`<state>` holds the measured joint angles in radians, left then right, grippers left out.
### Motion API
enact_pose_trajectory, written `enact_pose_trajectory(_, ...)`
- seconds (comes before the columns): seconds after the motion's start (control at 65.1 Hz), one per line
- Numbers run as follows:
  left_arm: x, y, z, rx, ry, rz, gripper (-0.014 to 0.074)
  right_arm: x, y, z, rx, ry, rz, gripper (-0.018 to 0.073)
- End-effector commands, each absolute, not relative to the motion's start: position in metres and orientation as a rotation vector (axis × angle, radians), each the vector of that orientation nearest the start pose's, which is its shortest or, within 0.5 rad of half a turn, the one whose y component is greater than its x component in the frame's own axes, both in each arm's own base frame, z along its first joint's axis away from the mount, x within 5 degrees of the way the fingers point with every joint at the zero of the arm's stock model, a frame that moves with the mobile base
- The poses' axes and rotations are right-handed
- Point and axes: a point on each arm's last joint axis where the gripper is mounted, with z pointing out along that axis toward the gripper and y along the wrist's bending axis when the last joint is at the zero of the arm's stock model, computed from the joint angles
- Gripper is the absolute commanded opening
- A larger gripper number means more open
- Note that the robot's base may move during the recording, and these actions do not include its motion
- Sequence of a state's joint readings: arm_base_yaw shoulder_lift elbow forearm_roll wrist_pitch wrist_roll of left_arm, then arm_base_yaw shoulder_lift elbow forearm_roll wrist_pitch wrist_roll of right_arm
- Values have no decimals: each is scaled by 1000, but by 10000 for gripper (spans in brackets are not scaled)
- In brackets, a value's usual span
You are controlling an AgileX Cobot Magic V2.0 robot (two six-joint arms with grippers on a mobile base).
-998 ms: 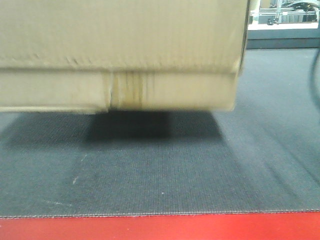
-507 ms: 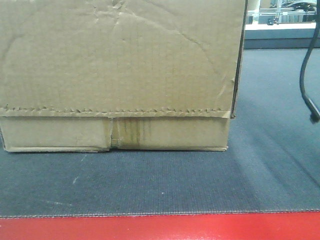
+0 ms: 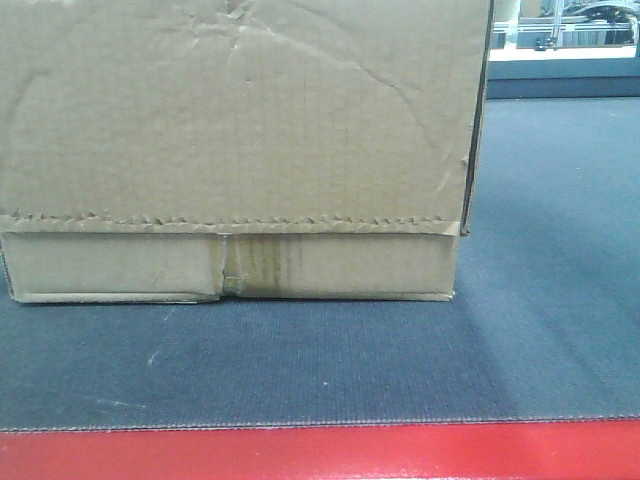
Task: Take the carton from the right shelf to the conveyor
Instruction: 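Open both grippers and release the carton walls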
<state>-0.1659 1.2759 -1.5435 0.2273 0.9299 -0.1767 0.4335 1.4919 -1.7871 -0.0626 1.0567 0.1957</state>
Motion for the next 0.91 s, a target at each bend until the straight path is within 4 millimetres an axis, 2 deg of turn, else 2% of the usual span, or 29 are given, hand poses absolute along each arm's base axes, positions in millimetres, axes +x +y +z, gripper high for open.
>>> enact_pose_trajectory(0.0,247,-7,465,17,2163,157,12,282,110,466,-234,2261,200,-67)
enact_pose_trajectory(0.169,234,14,447,-40,2201,121,21,274,87,454,-169,2278,161,-67)
enact_pose_trajectory(0.369,212,12,403,12,2214,108,21,249,72,426,-176,2246,110,-67)
enact_pose_trajectory(0.537,179,10,371,19,2146,105,21,208,58,390,-212,2150,93,-67)
enact_pose_trajectory(0.752,128,7,347,23,1934,105,21,156,43,341,-237,2020,131,-67)
enact_pose_trajectory(0.891,102,6,334,23,1849,106,21,128,35,321,-237,1933,155,-67)
